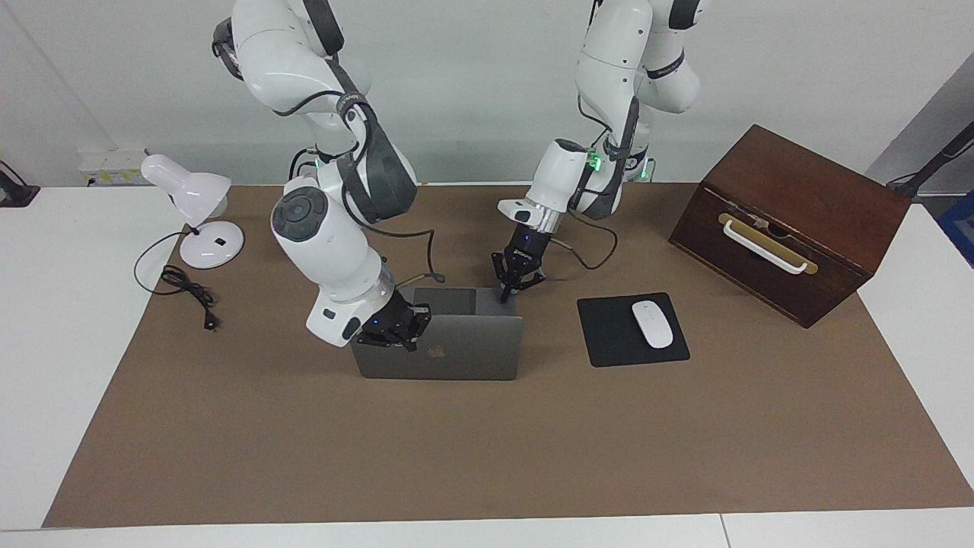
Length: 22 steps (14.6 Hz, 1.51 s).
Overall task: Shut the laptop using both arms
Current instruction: 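Push the laptop lid down with the right gripper until it shuts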
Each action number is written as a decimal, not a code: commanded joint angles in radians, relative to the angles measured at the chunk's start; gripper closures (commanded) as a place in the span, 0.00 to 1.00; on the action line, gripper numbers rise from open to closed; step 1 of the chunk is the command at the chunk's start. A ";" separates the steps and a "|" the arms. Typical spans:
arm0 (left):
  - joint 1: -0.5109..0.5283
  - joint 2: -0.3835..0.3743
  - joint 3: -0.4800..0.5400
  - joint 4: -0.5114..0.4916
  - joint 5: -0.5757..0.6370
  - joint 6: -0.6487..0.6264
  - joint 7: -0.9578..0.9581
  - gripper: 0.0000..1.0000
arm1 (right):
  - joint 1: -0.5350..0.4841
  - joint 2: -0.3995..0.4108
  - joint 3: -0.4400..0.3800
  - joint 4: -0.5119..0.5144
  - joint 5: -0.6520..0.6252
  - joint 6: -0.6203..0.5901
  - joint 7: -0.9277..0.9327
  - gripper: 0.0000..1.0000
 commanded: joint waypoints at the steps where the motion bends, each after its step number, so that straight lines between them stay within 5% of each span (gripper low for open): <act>1: 0.004 0.048 0.012 0.007 -0.008 0.017 0.033 1.00 | -0.025 -0.033 0.027 -0.068 -0.001 -0.012 0.030 1.00; 22: 0.004 0.060 0.012 0.014 -0.006 0.017 0.040 1.00 | -0.044 -0.055 0.047 -0.265 -0.003 0.095 0.098 1.00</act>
